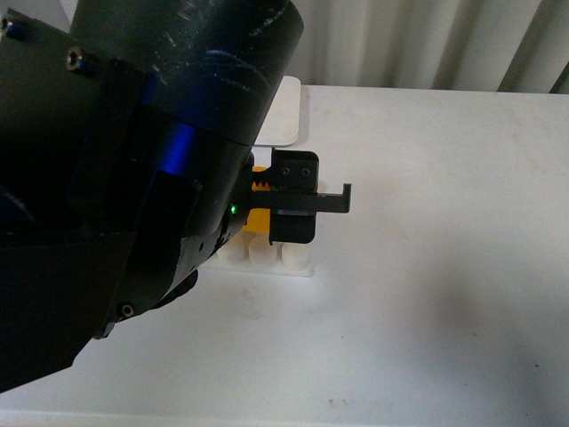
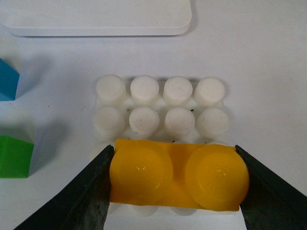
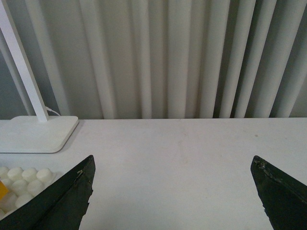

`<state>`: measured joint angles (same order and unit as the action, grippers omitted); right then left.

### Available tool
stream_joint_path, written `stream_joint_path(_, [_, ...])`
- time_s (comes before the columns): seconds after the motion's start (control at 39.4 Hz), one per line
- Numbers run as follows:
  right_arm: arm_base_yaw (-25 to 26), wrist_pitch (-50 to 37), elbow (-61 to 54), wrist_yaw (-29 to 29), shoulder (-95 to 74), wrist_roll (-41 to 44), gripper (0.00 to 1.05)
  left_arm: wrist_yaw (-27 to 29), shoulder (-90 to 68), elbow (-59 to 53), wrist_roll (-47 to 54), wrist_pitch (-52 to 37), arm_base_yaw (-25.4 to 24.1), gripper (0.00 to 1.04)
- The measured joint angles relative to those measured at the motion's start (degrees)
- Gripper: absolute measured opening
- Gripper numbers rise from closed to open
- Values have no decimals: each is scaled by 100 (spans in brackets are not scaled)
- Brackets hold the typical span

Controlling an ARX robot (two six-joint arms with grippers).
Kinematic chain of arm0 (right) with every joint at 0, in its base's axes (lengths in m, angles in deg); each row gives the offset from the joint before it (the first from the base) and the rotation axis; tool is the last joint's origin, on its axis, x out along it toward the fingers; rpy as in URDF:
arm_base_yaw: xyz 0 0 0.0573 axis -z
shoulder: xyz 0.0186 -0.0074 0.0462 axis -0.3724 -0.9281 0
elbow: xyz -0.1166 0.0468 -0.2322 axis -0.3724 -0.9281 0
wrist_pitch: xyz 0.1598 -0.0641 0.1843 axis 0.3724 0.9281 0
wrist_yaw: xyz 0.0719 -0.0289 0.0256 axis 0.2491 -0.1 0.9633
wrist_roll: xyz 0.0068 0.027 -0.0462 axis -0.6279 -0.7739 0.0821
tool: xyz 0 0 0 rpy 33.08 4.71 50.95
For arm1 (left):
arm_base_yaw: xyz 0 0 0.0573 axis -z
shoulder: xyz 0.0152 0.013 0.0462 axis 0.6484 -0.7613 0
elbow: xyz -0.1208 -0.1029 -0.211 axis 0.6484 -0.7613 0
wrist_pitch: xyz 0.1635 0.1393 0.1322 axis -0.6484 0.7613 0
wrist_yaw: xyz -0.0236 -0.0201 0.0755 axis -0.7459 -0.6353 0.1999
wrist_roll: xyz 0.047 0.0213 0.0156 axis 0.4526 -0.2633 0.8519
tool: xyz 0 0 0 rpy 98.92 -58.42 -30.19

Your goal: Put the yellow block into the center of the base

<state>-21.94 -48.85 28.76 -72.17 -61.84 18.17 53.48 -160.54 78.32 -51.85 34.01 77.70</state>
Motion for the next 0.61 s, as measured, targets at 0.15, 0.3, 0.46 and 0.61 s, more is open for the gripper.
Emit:
stream_joint_path(0.15, [0, 0, 0, 0, 0, 0, 95, 0, -149, 98, -17, 0, 0, 65])
stream_joint_path(0.3, [0, 0, 0, 0, 0, 0, 95, -2, -289, 170, -15, -2, 0, 65])
stream_joint_path(0.46, [0, 0, 0, 0, 0, 0, 95, -7, -387, 210, -17, -4, 0, 65])
stream_joint_path(0.61, [0, 0, 0, 0, 0, 0, 95, -7, -426, 223, -17, -11, 0, 65])
